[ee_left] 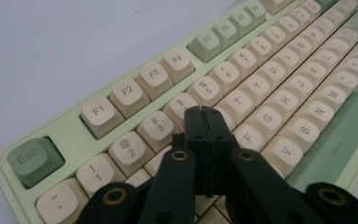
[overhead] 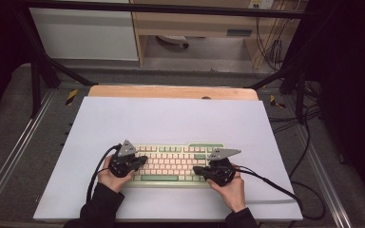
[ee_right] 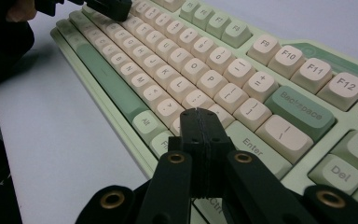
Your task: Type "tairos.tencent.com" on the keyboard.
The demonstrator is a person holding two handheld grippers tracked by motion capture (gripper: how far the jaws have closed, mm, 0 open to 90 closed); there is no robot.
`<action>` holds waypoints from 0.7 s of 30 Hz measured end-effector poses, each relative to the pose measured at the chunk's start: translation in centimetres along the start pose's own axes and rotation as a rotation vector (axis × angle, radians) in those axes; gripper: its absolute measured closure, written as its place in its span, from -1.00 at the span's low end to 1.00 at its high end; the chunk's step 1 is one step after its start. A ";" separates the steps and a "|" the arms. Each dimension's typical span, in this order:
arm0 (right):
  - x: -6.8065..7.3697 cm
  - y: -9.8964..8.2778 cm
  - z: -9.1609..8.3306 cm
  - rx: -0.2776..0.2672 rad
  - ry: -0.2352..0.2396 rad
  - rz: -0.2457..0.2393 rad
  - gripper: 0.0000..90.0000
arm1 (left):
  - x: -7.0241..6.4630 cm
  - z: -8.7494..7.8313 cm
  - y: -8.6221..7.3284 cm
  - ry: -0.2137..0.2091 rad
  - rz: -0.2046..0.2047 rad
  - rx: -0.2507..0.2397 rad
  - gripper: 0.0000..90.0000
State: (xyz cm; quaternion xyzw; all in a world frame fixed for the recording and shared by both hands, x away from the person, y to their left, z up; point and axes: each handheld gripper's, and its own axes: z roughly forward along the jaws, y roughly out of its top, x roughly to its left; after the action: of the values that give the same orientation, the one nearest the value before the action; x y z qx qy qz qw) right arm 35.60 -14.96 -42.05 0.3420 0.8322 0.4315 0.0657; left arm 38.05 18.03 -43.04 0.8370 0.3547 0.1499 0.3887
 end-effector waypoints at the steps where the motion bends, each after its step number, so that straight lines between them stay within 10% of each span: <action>1: 0.0 0.0 0.0 0.000 0.000 0.000 1.00 | 0.0 0.0 0.0 -0.003 -0.003 -0.005 1.00; 21: 0.1 0.1 0.0 -0.011 0.009 0.006 1.00 | -0.4 -1.4 0.1 -0.029 0.003 -0.030 1.00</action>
State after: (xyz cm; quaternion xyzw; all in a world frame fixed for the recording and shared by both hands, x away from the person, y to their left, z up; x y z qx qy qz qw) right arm 35.58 -14.85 -41.96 0.3421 0.8291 0.4378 0.0627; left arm 37.08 18.40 -42.02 0.8337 0.3455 0.1437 0.4061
